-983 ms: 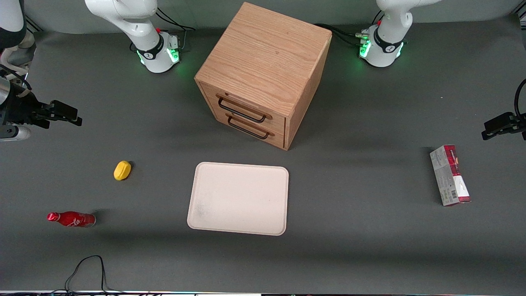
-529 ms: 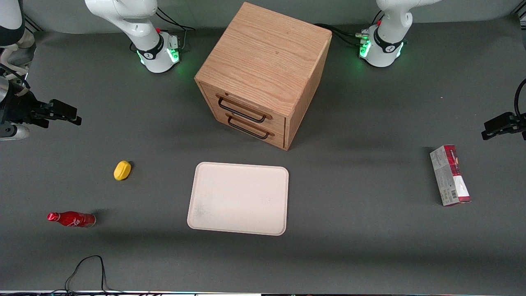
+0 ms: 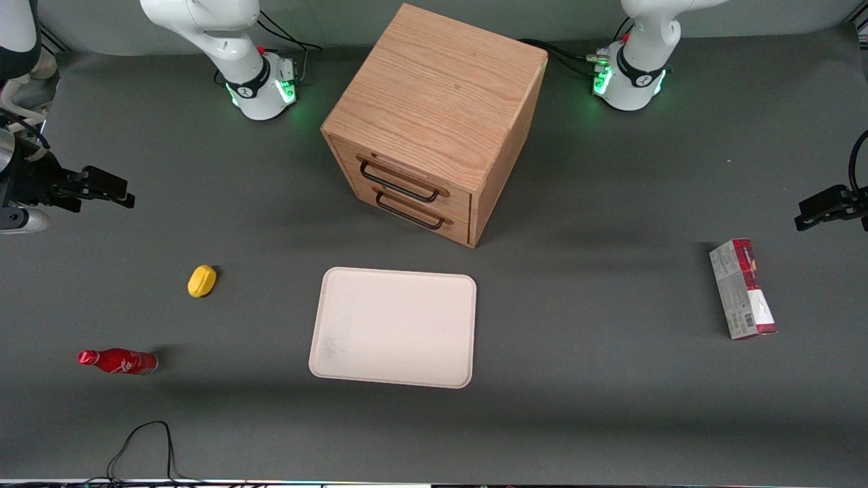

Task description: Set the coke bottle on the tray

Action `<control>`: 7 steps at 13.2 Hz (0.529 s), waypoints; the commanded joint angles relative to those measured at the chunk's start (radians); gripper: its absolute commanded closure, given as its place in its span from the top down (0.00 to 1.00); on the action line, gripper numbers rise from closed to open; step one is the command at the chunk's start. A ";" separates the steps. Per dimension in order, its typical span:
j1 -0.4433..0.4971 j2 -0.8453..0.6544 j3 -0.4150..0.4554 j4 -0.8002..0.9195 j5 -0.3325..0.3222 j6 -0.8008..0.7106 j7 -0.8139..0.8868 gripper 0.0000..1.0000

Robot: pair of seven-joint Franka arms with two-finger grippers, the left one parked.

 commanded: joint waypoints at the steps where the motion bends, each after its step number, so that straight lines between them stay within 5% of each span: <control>1: -0.013 0.017 0.000 0.025 0.007 -0.021 0.020 1.00; 5: -0.081 0.101 -0.001 0.108 -0.022 -0.019 -0.004 1.00; 7: -0.141 0.213 -0.007 0.234 -0.036 -0.025 -0.157 1.00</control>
